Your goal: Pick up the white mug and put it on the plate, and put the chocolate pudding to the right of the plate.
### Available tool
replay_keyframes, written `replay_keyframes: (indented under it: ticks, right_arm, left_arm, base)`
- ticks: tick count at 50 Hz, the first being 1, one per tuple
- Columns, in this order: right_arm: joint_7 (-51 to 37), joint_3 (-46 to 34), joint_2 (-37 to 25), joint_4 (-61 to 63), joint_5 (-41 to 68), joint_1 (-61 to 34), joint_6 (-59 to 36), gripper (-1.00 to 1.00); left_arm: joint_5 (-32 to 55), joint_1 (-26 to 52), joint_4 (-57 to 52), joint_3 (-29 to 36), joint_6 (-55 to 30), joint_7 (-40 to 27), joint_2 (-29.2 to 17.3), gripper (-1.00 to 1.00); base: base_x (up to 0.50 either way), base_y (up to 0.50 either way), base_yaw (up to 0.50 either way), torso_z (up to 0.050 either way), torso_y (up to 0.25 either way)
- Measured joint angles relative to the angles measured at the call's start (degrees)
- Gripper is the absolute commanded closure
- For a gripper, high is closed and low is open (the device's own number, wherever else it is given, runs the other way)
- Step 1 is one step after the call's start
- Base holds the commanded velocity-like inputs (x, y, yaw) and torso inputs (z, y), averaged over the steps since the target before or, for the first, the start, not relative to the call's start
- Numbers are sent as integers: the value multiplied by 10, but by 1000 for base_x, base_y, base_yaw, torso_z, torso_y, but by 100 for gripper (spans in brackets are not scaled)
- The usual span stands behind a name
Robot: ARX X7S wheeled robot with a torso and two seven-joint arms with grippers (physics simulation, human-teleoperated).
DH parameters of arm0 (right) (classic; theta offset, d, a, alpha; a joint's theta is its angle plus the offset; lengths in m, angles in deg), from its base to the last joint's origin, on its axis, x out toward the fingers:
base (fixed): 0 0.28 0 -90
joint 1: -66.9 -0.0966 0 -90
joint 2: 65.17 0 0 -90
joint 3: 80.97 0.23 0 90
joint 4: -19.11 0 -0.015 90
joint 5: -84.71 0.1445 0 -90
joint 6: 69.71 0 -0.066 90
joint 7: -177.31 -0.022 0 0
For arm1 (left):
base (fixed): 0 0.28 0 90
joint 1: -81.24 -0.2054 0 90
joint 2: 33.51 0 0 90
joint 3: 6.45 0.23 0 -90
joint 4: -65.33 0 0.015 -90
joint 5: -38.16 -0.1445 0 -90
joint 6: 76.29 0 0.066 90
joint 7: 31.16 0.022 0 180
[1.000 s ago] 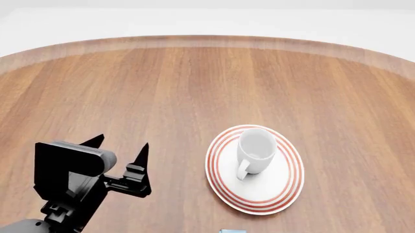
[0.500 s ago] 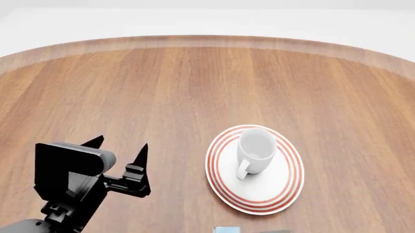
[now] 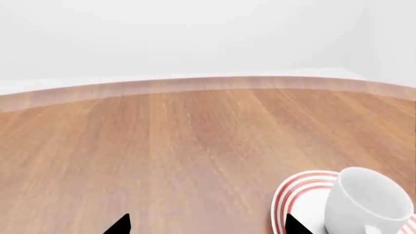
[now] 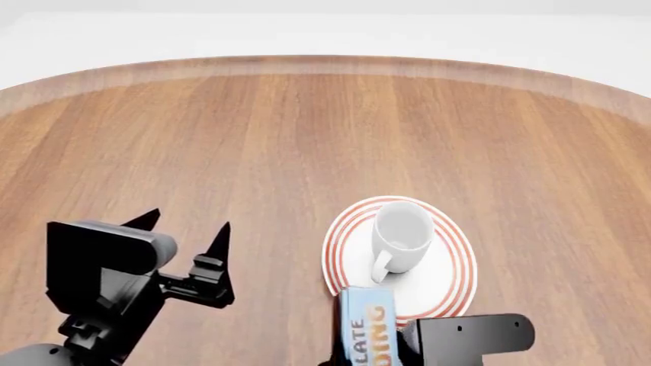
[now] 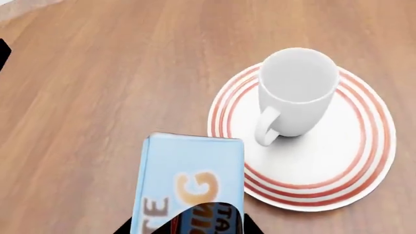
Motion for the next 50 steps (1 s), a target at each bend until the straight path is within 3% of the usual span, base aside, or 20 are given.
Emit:
replay_keyframes:
  ticks: [11,19,29,40,50]
  right_arm:
    - [-5,29,-4,23,39,-54,-10,100]
    - [-5,73,-42,29,82,-127,-1,100]
    - [-5,131,-160,32,187,-290,63,100]
    - [-5,192,-289,34,287,-406,98,100]
    - [-5,144,-395,33,329,-560,108,100]
  left_arm:
    - [5,6,-13,-6,-2,-5,-8,-100]
    - [9,12,-25,-10,-6,-9,-13,-100]
    - [12,16,-32,-13,-10,-11,-15,-100]
    - [12,17,-32,-13,-15,-12,-12,-100]
    - [11,17,-32,-14,-17,-13,-11,-100]
  base:
    - [0,0,0,0,0]
    - [0,0,0,0,0]
    - [0,0,0,0,1]
    - [0,0,0,0,0]
    - [0,0,0,0,0]
